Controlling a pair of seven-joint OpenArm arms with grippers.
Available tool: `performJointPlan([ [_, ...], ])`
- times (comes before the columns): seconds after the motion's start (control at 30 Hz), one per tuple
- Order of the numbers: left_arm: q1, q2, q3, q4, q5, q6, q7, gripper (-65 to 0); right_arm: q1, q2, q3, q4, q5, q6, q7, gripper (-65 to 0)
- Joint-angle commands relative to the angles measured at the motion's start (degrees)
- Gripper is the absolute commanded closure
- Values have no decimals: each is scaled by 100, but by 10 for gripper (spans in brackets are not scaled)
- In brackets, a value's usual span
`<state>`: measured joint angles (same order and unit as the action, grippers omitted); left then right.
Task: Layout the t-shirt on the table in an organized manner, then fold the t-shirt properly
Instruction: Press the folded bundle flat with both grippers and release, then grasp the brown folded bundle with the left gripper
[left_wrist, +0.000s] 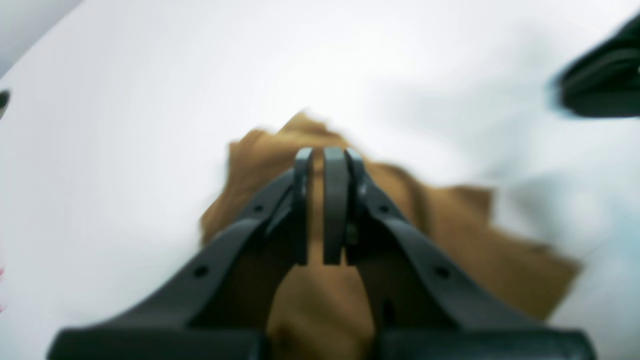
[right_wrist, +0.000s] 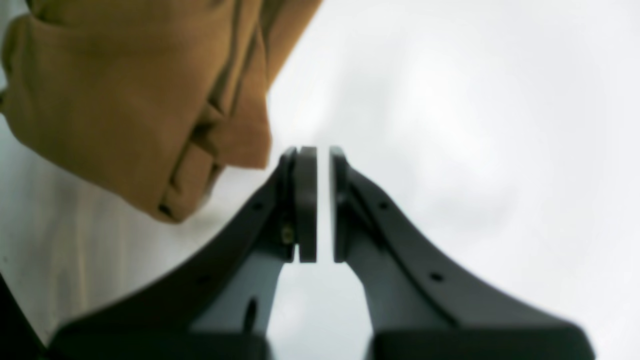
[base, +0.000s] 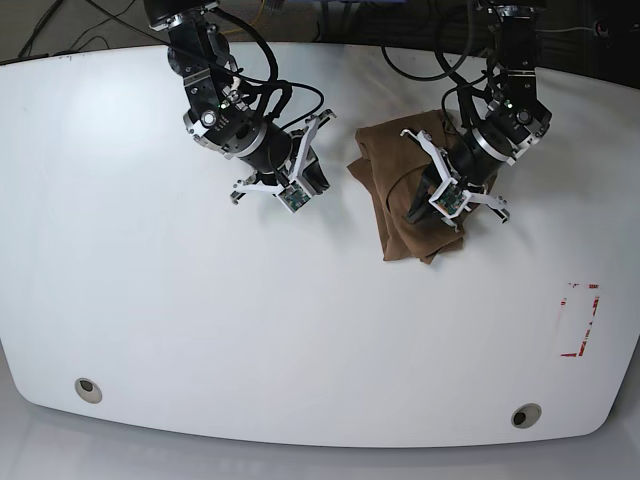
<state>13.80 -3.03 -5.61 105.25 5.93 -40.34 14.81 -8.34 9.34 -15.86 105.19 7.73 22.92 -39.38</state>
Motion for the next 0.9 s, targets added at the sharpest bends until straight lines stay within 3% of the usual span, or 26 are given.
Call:
performJointPlan([
  [0.0, 31, 237, -15, 90, -106, 355, -413, -22, 38, -16, 166, 97, 67, 16, 118, -30],
  [0.2, 154, 527, 2, 81, -97, 1383, -659, -22, 21, -24, 315, 88, 111, 16, 118, -30],
  [0.4, 154, 536, 354, -33, 229, 2069, -659, -22, 21, -7, 324, 88, 102, 16, 118, -30],
  [0.63, 163, 465, 1005, -341, 1143, 2174, -659, -22, 21, -7, 324, 79, 85, 16, 118, -30],
  [0.87, 207, 465, 1260, -455, 1494, 2174, -641, -22, 21, -7, 324, 79, 111, 16, 118, -30],
])
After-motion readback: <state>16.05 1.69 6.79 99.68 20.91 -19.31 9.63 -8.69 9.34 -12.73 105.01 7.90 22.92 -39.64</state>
